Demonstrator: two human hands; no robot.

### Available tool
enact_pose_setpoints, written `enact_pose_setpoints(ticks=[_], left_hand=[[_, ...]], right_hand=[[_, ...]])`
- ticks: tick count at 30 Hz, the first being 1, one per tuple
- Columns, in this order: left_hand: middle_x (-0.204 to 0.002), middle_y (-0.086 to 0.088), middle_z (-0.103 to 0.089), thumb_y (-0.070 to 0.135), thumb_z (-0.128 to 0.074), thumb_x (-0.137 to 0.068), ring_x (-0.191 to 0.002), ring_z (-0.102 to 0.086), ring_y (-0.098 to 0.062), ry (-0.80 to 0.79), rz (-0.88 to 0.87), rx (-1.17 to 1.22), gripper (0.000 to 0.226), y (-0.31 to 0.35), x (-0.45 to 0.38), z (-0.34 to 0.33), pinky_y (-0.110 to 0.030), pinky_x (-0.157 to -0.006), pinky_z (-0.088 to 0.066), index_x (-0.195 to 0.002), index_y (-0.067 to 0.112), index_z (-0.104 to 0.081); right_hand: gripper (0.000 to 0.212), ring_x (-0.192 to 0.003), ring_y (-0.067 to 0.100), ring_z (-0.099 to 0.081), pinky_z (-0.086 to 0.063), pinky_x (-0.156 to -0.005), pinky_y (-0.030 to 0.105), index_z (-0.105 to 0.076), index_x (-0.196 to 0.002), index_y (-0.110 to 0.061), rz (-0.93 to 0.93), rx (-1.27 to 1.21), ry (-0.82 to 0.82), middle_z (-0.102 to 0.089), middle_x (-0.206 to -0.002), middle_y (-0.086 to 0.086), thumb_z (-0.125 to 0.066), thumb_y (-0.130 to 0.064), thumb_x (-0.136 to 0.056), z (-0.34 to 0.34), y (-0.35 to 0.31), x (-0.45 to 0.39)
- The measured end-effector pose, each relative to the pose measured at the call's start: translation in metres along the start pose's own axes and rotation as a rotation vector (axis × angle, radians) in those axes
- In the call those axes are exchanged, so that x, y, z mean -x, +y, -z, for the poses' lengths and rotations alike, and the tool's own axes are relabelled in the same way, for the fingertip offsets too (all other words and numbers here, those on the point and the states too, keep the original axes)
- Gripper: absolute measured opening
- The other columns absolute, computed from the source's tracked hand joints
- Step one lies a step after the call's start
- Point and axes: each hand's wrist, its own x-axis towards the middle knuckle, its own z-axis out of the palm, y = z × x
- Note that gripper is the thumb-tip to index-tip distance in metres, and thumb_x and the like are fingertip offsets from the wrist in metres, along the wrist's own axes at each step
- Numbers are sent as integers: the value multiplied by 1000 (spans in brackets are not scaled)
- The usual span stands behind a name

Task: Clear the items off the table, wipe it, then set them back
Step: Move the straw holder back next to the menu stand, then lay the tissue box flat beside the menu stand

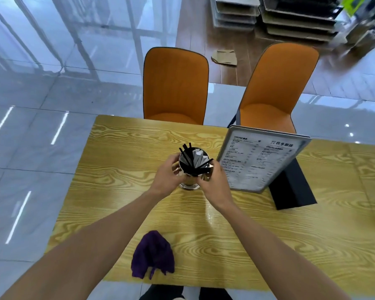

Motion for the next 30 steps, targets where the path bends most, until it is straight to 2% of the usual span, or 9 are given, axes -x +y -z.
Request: enact_pose_setpoints(ticks=[7,10,14,17,19,22,24,27,30], left_hand=[[-127,14,-64,9,-91,-67,-121,-61,-10,-23,-9,-31,80,-3,-7,-5,-27,-103,-50,-135,26,-53],[-127,19,-62,17,-92,-67,-121,-59,-6,-28,5,-56,82,0,-7,-5,-19,-101,-48,-138,25,-51],[-121,17,-60,27,-92,-67,-111,-56,2,-6,65,-166,79,2,1,-7,-4,-85,-41,-134,15,-52],[-106,7,-66,14,-87,-75,-100,-65,-13,-18,219,-367,53,-10,8,-17,-19,-74,-46,-121,11,-61],[-117,-6,-68,18,-86,-76,-110,-65,-25,-114,341,-506,60,-22,14,-29,-31,-82,-51,-129,5,-61],[-135,-14,-62,34,-85,-77,-121,-60,-28,-302,450,-605,73,-33,16,-59,-33,-91,-50,-134,-1,-56],[-134,-17,-62,42,-81,-81,-123,-59,-29,-412,445,-642,73,-30,16,-87,-36,-99,-48,-135,-1,-58],[-130,-11,-65,48,-77,-83,-120,-61,-25,-456,403,-606,73,-18,12,-133,-36,-103,-48,-140,7,-55],[-126,-10,-65,45,-73,-88,-110,-65,-25,-420,320,-535,64,-1,5,-181,-31,-85,-51,-138,9,-55]], right_hand=[[52,-87,10,-67,-59,-71,36,-45,-124,-19,-52,64,24,-68,-100,-4,-75,-42,-89,0,6,6],[55,-90,18,-66,-57,-71,36,-44,-130,-18,-43,146,12,-68,-102,1,-73,-41,-90,2,10,8],[44,-79,6,-61,-46,-64,21,-49,-123,-18,-50,175,11,-62,-90,-10,-72,-39,-92,14,13,13],[40,-77,8,-59,-48,-66,28,-53,-118,-17,-54,227,27,-61,-87,-8,-68,-45,-93,30,26,18],[37,-78,13,-62,-53,-69,34,-56,-113,-17,-89,245,47,-63,-86,-6,-64,-48,-94,46,37,21],[32,-75,13,-64,-55,-70,39,-61,-105,-16,-134,210,124,-65,-81,-7,-62,-47,-96,77,54,27],[30,-74,11,-63,-55,-68,37,-64,-100,-15,-151,214,191,-65,-80,-7,-61,-45,-96,105,67,30],[27,-74,12,-64,-55,-66,37,-65,-94,-16,-148,204,266,-66,-80,-6,-62,-44,-96,146,87,30],[21,-71,12,-62,-55,-64,39,-63,-92,-16,-111,225,348,-65,-79,-5,-65,-37,-95,188,107,23]])
